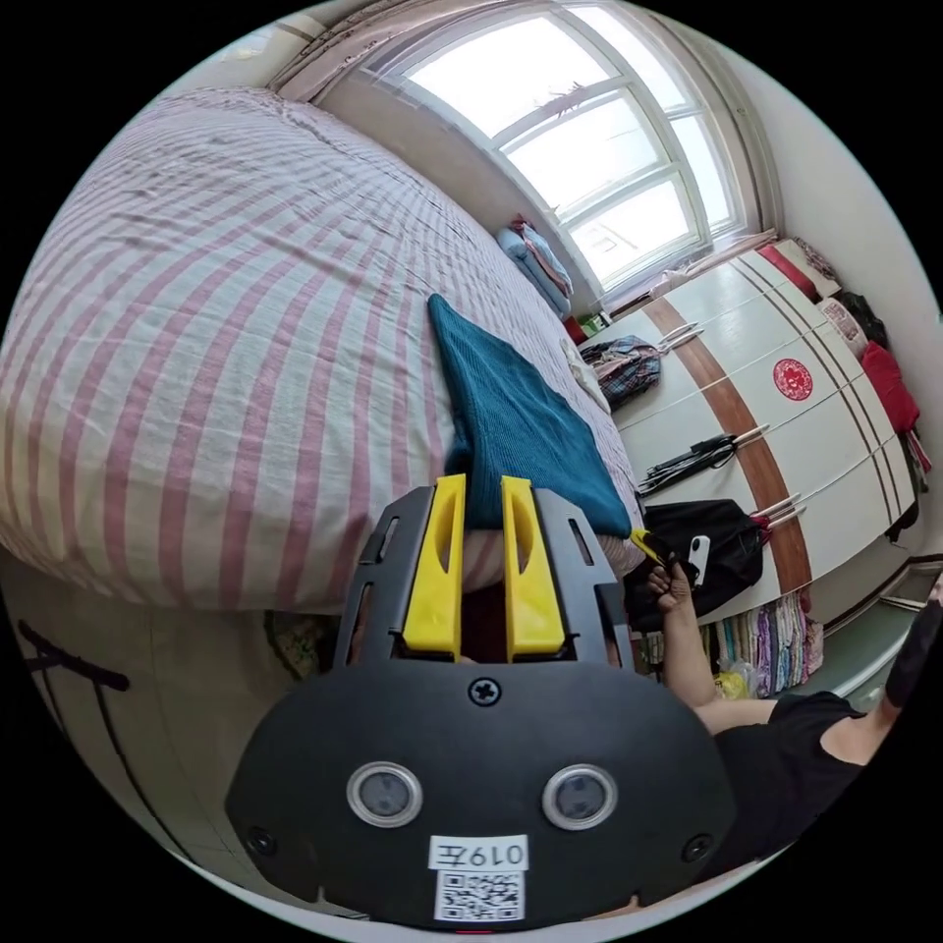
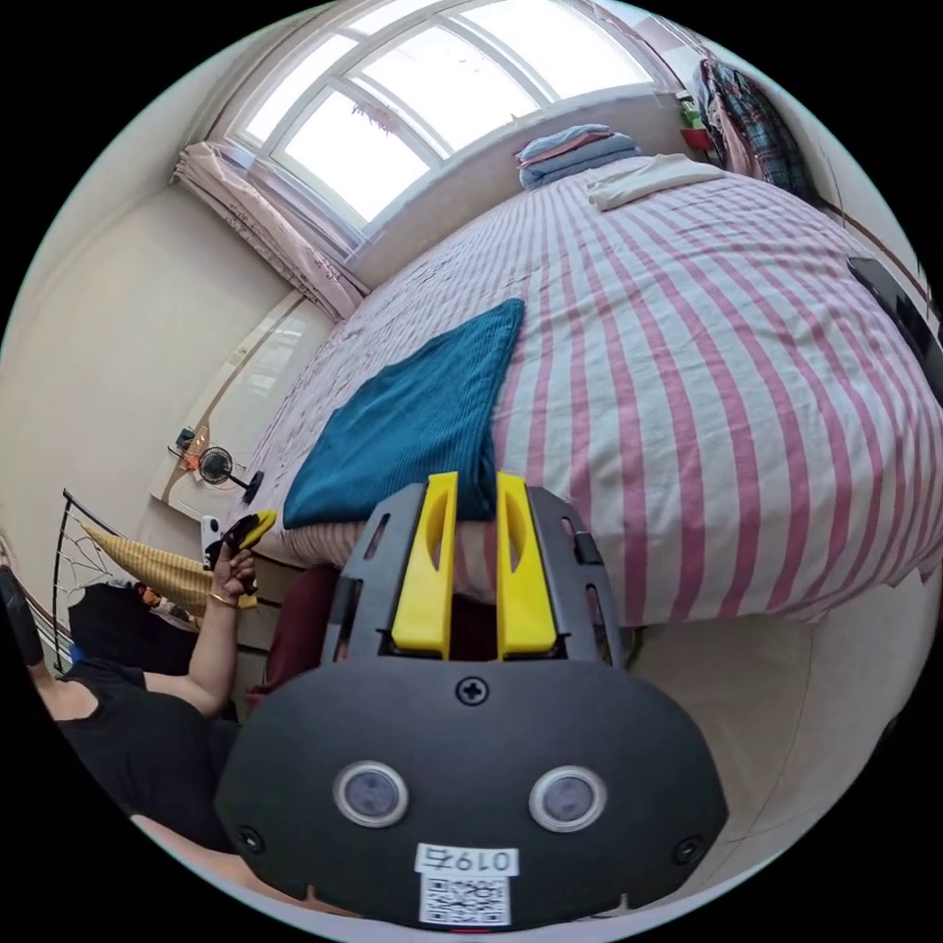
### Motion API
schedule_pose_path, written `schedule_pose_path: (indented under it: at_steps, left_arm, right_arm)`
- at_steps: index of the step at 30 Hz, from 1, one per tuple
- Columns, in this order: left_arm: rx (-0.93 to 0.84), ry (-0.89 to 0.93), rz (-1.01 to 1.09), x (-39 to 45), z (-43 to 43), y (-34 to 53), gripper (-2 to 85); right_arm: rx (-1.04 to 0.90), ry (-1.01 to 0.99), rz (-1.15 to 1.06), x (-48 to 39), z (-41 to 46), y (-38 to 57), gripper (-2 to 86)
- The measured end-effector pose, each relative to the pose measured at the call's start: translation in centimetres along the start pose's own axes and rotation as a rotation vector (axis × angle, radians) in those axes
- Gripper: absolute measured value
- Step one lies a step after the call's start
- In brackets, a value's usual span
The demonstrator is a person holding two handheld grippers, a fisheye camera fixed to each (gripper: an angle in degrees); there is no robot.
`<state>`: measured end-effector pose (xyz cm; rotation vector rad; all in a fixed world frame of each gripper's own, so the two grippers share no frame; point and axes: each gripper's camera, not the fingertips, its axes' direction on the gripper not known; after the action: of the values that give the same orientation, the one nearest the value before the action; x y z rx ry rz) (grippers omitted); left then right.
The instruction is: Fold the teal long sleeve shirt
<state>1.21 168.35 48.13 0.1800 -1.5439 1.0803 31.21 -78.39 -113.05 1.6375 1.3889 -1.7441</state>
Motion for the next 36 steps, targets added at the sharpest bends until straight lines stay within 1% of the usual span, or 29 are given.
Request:
schedule_pose_path:
  at_steps: [2,6,9,11,13,14,16,17,18,22,25,27,30,32,36]
  left_arm:
    - [-0.045,-0.027,0.017,0.8,0.7,1.3,2.8]
    - [-0.091,-0.109,0.018,1.4,1.4,2.7,1.8]
    - [-0.041,-0.107,0.042,2.0,-0.3,4.3,1.4]
    - [0.035,-0.099,0.101,3.3,-2.6,6.3,1.3]
    - [0.075,-0.073,0.132,4.0,-3.9,7.7,1.2]
    - [0.078,-0.055,0.137,4.2,-4.3,8.6,1.1]
    - [0.071,-0.011,0.148,4.7,-4.3,9.9,1.1]
    - [0.083,0.009,0.173,5.2,-4.3,10.8,1.1]
    - [0.093,0.012,0.187,5.5,-4.3,11.3,1.1]
    - [0.139,-0.016,0.314,8.7,-3.4,13.8,1.0]
    - [0.106,-0.088,0.371,10.6,-2.2,13.5,1.0]
    - [0.081,-0.123,0.36,10.7,-1.9,13.0,0.9]
    - [0.084,-0.058,0.308,9.0,-2.4,12.6,0.8]
    - [0.066,-0.07,0.262,7.0,-3.0,12.9,0.8]
    - [0.129,-0.075,0.137,2.8,-5.7,14.1,0.8]
  right_arm:
    - [-0.03,0.029,-0.013,-1.8,0.6,0.5,7.0]
    - [0.002,0.075,-0.009,-5.5,-0.1,1.3,4.9]
    - [0.072,0.119,-0.07,-9.6,-2.3,2.5,1.7]
    - [0.136,0.178,-0.122,-13.1,-3.9,3.7,0.3]
    - [0.192,0.178,-0.208,-18.7,-5.0,5.1,-0.3]
    - [0.202,0.181,-0.233,-20.2,-5.1,5.4,-0.4]
    - [0.248,0.192,-0.309,-26.3,-4.8,6.2,-0.5]
    - [0.261,0.18,-0.33,-27.8,-4.6,6.3,-0.6]
    - [0.288,0.155,-0.381,-31.1,-4.0,6.7,-0.6]
    - [0.275,0.223,-0.56,-42.9,0.8,7.5,-0.3]
    - [0.239,0.19,-0.609,-49.7,3.9,7.5,0.8]
    - [0.201,0.171,-0.649,-54.0,5.3,7.6,1.8]
    - [0.159,0.214,-0.784,-61.4,7.4,8.7,2.1]
    - [0.161,0.246,-0.852,-65.4,8.4,9.7,2.5]
    - [0.104,0.278,-0.982,-73.5,11.5,11.2,6.6]
